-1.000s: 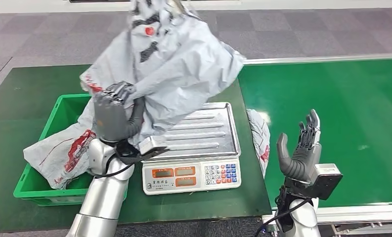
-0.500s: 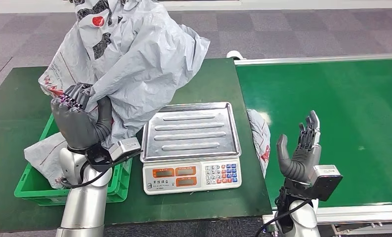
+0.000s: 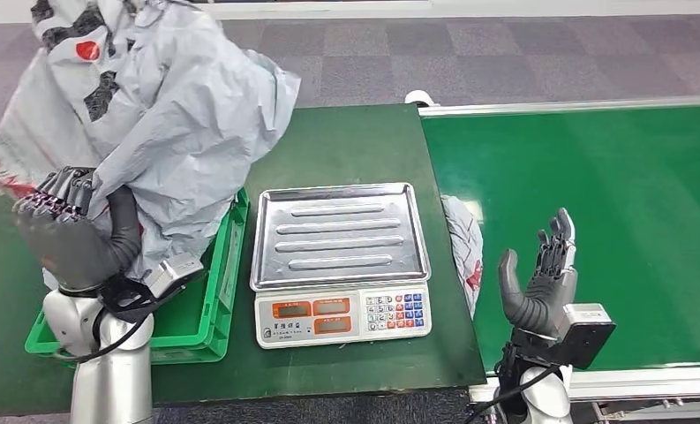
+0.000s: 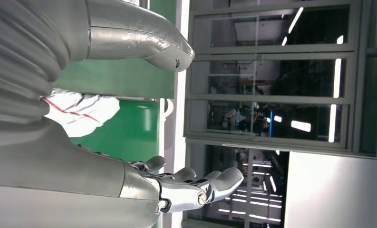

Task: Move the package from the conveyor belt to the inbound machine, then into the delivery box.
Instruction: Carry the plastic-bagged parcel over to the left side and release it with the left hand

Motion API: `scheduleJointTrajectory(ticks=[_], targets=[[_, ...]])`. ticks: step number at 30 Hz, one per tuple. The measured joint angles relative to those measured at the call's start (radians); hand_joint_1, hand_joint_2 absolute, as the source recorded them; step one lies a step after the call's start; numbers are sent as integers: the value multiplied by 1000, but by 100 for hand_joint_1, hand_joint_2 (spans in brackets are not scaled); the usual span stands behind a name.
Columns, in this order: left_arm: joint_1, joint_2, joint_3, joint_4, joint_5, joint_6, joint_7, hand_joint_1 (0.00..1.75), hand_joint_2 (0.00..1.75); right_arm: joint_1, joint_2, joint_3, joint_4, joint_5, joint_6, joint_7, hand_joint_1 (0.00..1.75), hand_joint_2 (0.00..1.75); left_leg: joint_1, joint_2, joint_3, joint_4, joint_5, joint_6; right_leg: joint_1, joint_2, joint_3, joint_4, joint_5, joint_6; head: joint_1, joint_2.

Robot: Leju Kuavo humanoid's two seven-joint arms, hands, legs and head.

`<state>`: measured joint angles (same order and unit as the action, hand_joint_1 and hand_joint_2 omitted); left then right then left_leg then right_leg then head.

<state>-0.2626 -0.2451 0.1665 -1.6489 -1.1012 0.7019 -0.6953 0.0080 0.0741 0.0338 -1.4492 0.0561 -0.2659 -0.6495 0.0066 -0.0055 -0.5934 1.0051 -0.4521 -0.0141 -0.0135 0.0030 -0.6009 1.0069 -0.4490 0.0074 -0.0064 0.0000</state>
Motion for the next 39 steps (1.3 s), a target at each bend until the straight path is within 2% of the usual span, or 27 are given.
scheduleJointTrajectory(ticks=[2, 3, 5, 7, 9, 13, 16, 22, 28, 29, 32, 33, 39], targets=[[12, 8, 35, 15, -62, -2, 55, 175, 175, 12, 0, -4, -11, -1, -4, -2, 0, 175, 0, 0, 0, 0, 0, 0, 0, 0, 0, 0, 0, 0, 0, 0], [11, 16, 43, 42, -114, -12, 125, 175, 175, 18, -1, -7, -18, 0, -6, -2, 0, 175, 0, 0, 0, 0, 0, 0, 0, -1, 0, 0, -1, 0, 0, 0], [-1, 46, 39, 132, -234, -81, 346, 175, 175, 26, -1, -14, -34, 8, -2, 7, 0, 175, 0, 0, 0, 0, 0, 0, 0, -1, 0, 0, -1, 0, 0, 0], [-15, 92, 15, 234, -314, -207, 591, 175, 175, 27, -1, -23, -47, 31, 16, 28, 0, 175, 0, 2, 1, 0, 0, 0, 0, 1, 0, 0, 1, -1, 0, 0], [-20, 140, -17, 318, -340, -290, 736, 175, 175, 26, 1, -32, -55, 57, 36, 47, 0, 175, 0, 5, 1, 0, 1, -1, 1, 3, -1, 0, 2, -2, 0, 0], [-18, 207, -63, 412, -341, -318, 785, 175, 175, 25, 7, -44, -59, 81, 53, 59, 0, 175, 0, 5, 1, 0, 1, -1, 1, 4, -1, 0, 2, -2, 0, 0], [-17, 233, -82, 441, -339, -329, 794, 175, 175, 23, 12, -51, -59, 85, 54, 58, 0, 175, 0, 4, 0, 0, 1, -1, 1, 4, -1, 0, 2, -2, 0, 0], [-6, 262, -106, 457, -337, -367, 813, 175, 175, 20, 18, -54, -59, 99, 75, 59, 0, 175, 0, 4, 0, 0, 0, -2, 1, 3, -1, 0, 2, -2, 0, 0], [-1, 272, -117, 457, -335, -401, 818, 175, 175, 8, 26, -55, -58, 111, 88, 60, 0, 175, 0, 4, 1, 0, 0, -2, 1, 3, -1, 0, 2, -2, 0, 0], [-1, 272, -120, 457, -337, -405, 821, 140, 175, 6, 27, -56, -58, 113, 89, 60, 0, 175, 0, 4, 1, 0, 0, -2, 1, 3, -1, 0, 2, -2, 0, 0], [0, 274, -126, 455, -350, -389, 846, 9, 175, 3, 33, -59, -58, 119, 89, 61, 0, 175, 0, 4, 1, 0, 0, -2, 1, 3, -1, 0, 2, -2, 0, 0], [2, 274, -126, 453, -352, -368, 854, 0, 175, 3, 36, -60, -58, 120, 89, 62, 0, 175, 0, 4, 1, 0, 0, -2, 1, 3, -1, 0, 2, -2, 0, 0], [40, 274, -126, 393, -339, -205, 863, 0, 175, 4, 45, -61, -58, 123, 89, 63, 0, 175, 0, 4, 0, 0, 0, -1, 1, 3, -1, 0, 1, -2, 0, 0]])
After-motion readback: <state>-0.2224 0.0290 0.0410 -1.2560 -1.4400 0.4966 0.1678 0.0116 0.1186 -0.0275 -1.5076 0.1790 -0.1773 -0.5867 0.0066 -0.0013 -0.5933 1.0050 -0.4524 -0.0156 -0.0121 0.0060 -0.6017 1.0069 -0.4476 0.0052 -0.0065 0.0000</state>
